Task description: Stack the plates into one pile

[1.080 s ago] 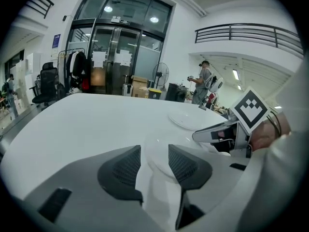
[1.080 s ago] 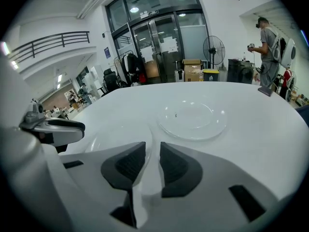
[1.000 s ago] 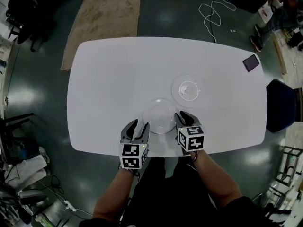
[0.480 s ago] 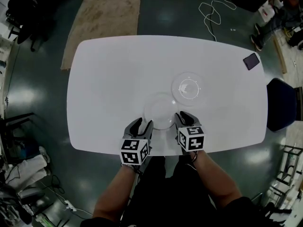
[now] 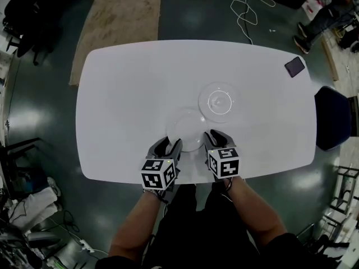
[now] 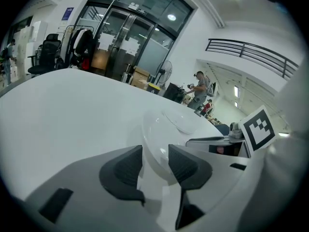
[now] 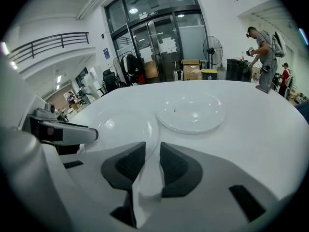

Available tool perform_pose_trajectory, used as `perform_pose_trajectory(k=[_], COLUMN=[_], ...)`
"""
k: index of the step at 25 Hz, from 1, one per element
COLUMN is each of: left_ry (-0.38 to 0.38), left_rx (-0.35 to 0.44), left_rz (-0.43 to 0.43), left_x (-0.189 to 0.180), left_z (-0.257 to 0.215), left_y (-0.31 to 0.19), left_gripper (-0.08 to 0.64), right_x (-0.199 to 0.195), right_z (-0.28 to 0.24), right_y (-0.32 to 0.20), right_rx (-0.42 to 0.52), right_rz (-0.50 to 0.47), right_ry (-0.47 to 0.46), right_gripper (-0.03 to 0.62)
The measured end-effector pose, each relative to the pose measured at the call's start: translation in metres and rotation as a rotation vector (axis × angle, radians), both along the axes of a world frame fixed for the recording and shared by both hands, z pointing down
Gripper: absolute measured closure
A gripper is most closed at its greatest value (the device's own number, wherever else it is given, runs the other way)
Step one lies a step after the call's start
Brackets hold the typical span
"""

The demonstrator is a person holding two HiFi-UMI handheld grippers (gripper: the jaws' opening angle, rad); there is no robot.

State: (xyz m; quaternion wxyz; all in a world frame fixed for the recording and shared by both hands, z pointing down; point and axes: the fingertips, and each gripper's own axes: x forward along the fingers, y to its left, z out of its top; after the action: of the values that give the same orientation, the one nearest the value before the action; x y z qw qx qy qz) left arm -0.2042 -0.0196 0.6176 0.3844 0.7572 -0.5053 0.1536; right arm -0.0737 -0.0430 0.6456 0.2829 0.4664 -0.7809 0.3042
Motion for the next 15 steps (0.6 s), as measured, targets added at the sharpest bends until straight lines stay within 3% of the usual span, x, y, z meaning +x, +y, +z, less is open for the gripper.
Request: perform_pose_trajectory(k=[15], left_ry=[0.085], left_rx=[-0.018], left_rz=[-0.021], left_x=[0.014], left_z=[-0.005], left_y=[-0.005], left_gripper=[0.471], right_x=[0.007], right_z=[0.001], right_y=[0.002], right_rx=[-0.006], right_rz=[-0.019], right_ry=[-0.002], right_gripper=[0.488])
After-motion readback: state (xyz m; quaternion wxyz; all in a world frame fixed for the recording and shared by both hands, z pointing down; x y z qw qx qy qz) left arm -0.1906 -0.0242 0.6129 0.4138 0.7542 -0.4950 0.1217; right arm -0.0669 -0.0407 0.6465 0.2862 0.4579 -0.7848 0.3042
